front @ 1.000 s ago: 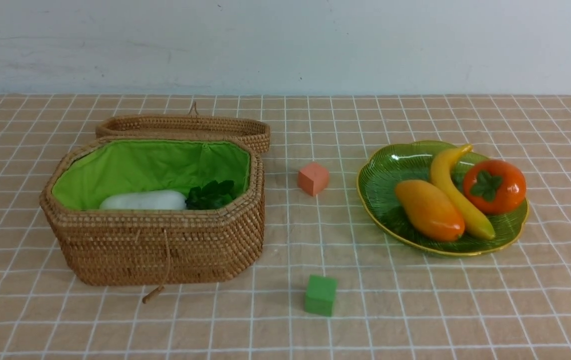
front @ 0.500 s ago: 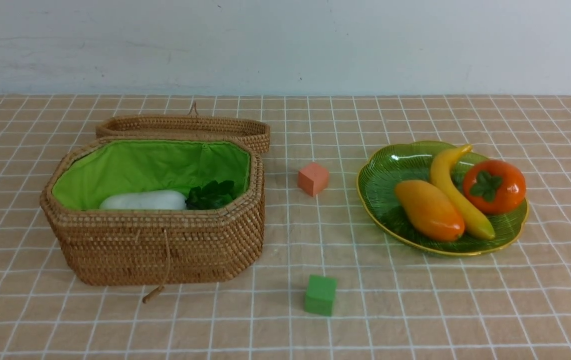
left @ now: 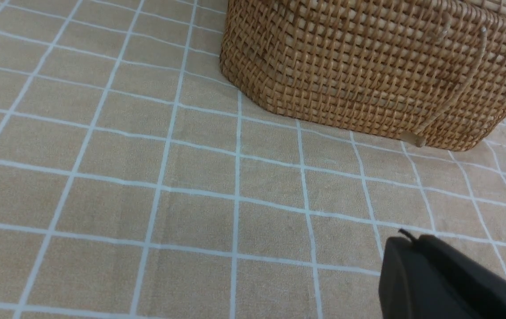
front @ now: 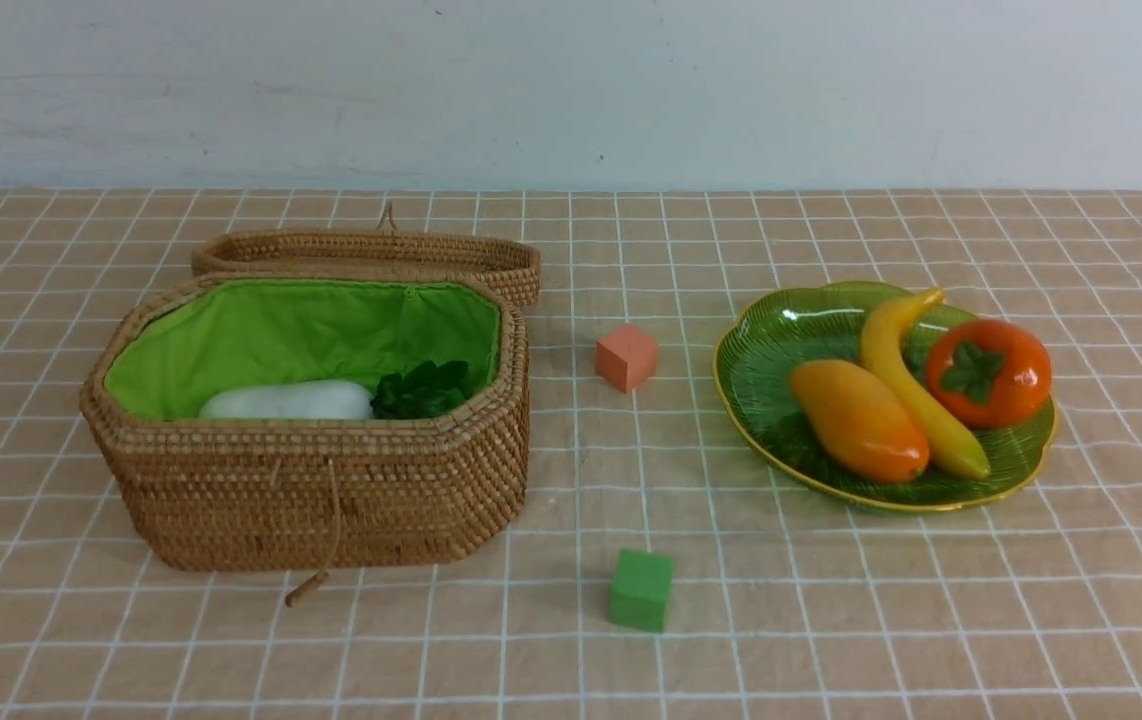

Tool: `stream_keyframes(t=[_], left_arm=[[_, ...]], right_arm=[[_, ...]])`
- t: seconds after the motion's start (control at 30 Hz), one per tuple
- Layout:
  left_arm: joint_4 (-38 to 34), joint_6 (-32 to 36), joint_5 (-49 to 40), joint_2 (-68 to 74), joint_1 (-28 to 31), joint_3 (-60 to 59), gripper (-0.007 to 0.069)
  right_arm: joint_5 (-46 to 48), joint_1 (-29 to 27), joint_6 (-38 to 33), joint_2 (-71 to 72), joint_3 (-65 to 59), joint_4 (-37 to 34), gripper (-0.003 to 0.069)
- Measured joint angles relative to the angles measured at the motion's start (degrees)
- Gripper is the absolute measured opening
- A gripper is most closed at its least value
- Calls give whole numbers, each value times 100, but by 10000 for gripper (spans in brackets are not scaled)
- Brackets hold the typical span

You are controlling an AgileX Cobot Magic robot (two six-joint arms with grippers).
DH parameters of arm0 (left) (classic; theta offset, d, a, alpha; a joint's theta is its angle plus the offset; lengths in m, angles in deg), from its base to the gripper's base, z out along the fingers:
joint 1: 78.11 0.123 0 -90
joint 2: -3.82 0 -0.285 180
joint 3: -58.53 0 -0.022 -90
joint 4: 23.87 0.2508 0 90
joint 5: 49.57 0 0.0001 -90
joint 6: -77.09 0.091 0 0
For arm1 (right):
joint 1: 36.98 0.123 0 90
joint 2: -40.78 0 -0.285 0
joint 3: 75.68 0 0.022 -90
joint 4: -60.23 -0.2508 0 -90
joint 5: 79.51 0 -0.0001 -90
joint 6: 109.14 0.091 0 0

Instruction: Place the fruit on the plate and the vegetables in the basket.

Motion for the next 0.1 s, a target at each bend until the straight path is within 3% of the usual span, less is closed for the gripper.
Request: stream_keyframes(t=[0.1], left_arm=[[0,0,0,0,0,0,-5]], right_arm=[[0,0,0,0,0,0,40]])
